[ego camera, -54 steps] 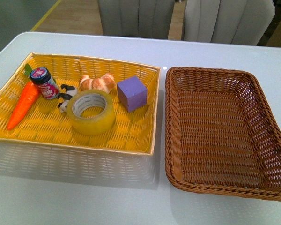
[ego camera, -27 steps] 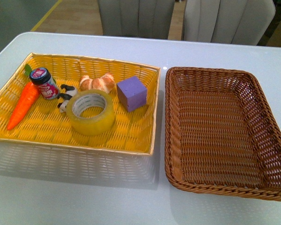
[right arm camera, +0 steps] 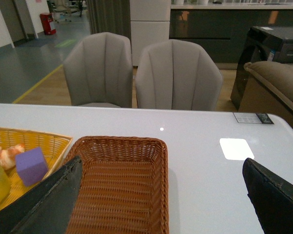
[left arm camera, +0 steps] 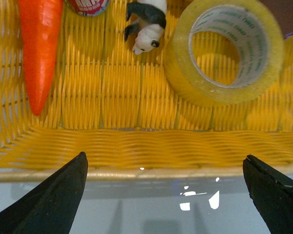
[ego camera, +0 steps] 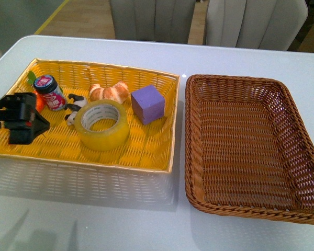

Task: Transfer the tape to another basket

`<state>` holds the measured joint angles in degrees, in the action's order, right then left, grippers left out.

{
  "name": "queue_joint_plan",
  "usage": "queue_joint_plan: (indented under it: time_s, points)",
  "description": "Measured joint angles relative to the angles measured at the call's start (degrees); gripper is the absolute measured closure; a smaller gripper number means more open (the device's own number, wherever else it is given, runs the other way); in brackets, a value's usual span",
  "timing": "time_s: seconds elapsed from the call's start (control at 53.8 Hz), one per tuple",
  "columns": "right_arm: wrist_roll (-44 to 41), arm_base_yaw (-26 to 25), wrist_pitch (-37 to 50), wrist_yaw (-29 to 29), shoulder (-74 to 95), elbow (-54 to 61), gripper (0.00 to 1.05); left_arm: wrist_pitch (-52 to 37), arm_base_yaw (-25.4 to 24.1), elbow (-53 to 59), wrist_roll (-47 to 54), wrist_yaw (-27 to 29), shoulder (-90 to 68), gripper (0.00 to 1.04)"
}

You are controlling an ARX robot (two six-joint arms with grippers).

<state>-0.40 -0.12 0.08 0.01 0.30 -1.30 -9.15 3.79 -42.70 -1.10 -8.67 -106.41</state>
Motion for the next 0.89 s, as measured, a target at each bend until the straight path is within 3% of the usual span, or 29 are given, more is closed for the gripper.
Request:
queue_joint_plan:
  time_s: [0.391, 0.893]
  points:
    - [0.0, 0.0, 0.0, 0.0, 0.0, 0.0, 0.09, 2.5, 3.1, -17.9, -2.8, 4.5, -17.8, 0.09]
    - [0.0, 0.0, 0.0, 0.0, 0.0, 0.0, 0.09, 6.4, 5.1, -26.6, -3.3, 6.3, -26.3, 0.09]
